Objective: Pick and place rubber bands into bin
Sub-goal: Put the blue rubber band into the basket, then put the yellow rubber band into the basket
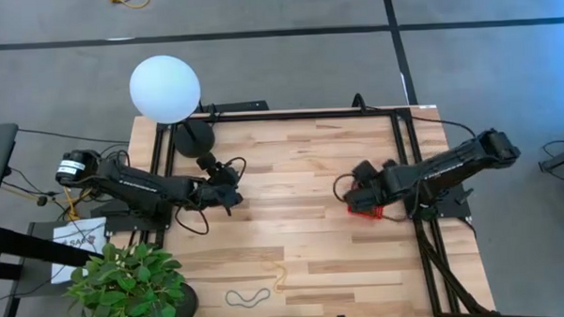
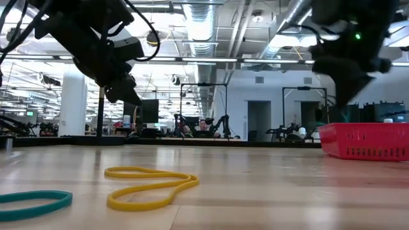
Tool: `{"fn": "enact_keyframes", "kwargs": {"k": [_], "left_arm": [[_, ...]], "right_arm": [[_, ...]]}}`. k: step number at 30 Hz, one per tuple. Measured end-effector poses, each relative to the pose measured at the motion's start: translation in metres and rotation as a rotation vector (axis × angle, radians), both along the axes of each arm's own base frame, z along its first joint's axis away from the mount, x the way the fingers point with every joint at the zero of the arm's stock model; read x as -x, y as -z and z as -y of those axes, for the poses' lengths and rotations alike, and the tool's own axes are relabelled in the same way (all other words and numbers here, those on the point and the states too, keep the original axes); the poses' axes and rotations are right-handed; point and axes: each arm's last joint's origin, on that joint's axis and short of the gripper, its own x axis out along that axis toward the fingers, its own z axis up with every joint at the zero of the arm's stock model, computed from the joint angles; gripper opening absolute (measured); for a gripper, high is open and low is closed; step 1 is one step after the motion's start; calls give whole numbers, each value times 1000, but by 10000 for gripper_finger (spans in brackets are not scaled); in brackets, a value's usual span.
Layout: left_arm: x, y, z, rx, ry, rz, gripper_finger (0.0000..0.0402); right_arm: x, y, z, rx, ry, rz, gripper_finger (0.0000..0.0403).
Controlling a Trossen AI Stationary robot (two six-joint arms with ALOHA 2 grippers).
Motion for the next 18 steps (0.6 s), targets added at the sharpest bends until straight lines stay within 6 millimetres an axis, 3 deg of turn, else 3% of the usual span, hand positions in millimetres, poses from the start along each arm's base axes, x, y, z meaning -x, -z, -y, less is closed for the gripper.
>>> {"fn": "enact_keyframes", "kwargs": {"k": [6, 18], "left_arm": [[0, 0, -4, 1, -18, 2, 153], [-1, 0, -7, 39, -3, 7, 153]], "right_arm": [[10, 19, -4, -9, 52, -5, 9], [8, 21, -9, -135, 14, -19, 101]]}}
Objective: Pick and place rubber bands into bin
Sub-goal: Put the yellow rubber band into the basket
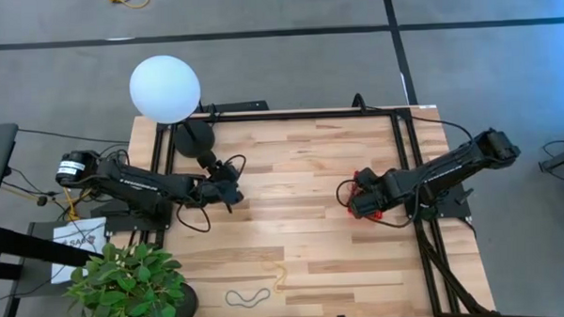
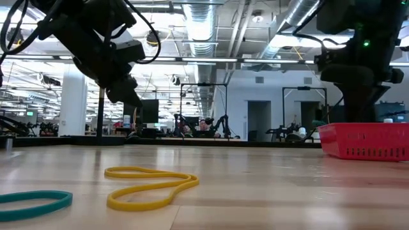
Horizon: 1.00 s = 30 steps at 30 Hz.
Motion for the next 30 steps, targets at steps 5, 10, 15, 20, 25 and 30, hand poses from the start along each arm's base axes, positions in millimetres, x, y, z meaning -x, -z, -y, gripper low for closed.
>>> {"fn": "enact_keyframes", "kwargs": {"k": [5, 10, 15, 20, 25, 30], "left_arm": [[-2, 1, 3, 92, 90, -5, 153], [-9, 1, 9, 230, 293, 2, 153], [-16, -3, 18, 399, 566, 42, 153], [-17, -4, 27, 522, 722, 69, 153], [-13, 2, 42, 582, 724, 78, 153], [-4, 9, 70, 608, 830, 91, 153]], "right_arm": [[-9, -9, -2, -15, -6, 61, 117], [-29, -25, -9, -35, -116, 222, 119], [-63, -36, -27, -13, -427, 517, 118], [-95, -36, -48, 62, -647, 731, 118], [-124, -9, -63, 82, -682, 828, 118], [-150, 19, -87, 29, -717, 807, 118]]}}
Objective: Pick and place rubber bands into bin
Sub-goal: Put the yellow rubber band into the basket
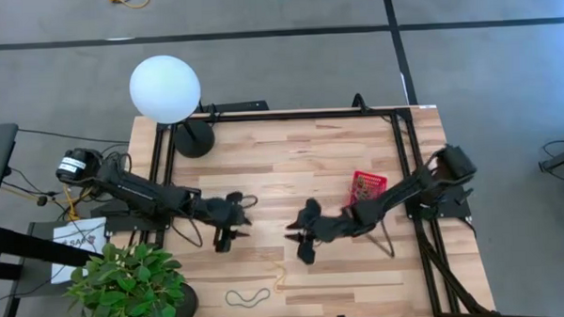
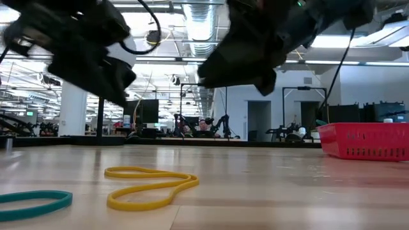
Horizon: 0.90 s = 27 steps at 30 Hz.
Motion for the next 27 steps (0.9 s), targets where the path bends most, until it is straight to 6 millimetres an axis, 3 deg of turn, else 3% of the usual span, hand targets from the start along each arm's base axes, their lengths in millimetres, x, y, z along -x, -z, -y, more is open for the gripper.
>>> {"fn": "enact_keyframes", "kwargs": {"k": [6, 12, 18, 27], "left_arm": [[12, 1, 32, 8, 143, -11, 153], [19, -3, 54, 79, 182, 28, 153], [24, -4, 65, -5, 115, 79, 153], [29, -4, 71, -27, 123, 84, 153]], "right_arm": [[-29, 5, -34, 48, -96, -98, 118], [-49, 17, -50, 137, -101, -291, 118], [-71, 25, -67, 123, -129, -292, 118], [-75, 47, -78, 95, -97, -373, 118]]}}
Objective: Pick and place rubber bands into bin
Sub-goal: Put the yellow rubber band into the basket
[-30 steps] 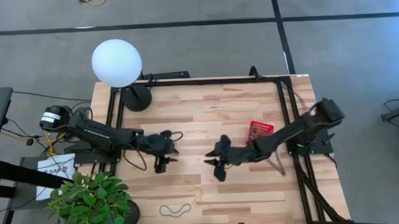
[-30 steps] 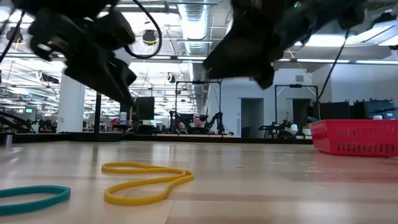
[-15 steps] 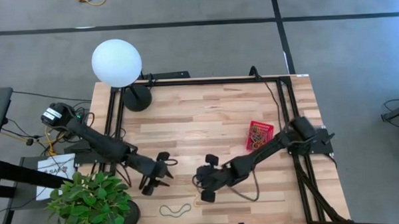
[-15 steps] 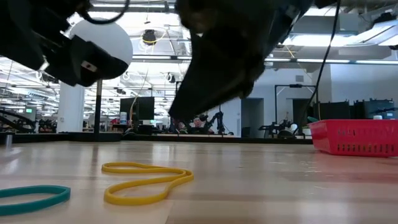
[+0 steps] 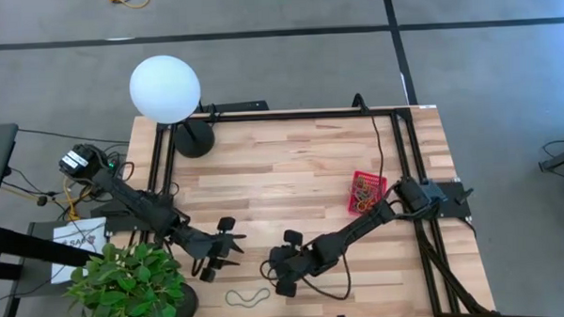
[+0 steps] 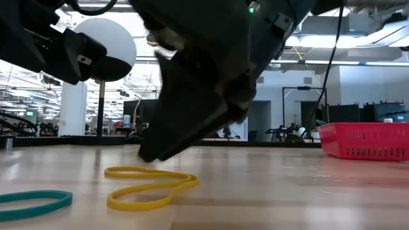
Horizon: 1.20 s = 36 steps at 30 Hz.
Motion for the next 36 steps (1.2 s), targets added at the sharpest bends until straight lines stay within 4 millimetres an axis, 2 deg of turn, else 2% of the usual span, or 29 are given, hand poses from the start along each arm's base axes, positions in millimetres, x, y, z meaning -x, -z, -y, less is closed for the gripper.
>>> {"fn": "enact_keyframes", "kwargs": {"k": [7, 16, 20, 24, 26, 30, 33, 36], "left_arm": [[1, 1, 0, -14, 4, -7, 153], [1, 1, -1, -33, -8, 1, 153], [1, 1, -1, -34, -8, 1, 153], [1, 1, -1, -37, -5, 3, 153], [1, 1, -1, -38, -5, 3, 153], [1, 1, -1, -40, -3, 3, 153], [1, 1, -1, -40, -3, 3, 153], [1, 1, -1, -40, -3, 3, 153]], "right_arm": [[5, 6, -12, -35, -36, -22, 118], [15, 10, -10, 78, -2, -89, 113], [14, 10, -9, 80, -10, -87, 79], [13, 11, -8, 79, 0, -81, 18], [13, 10, -9, 76, 5, -74, 8], [20, -3, -10, 104, 29, -53, 5], [28, -37, -8, 138, 55, -11, 3], [47, -68, -3, 209, 124, -14, 1]]}}
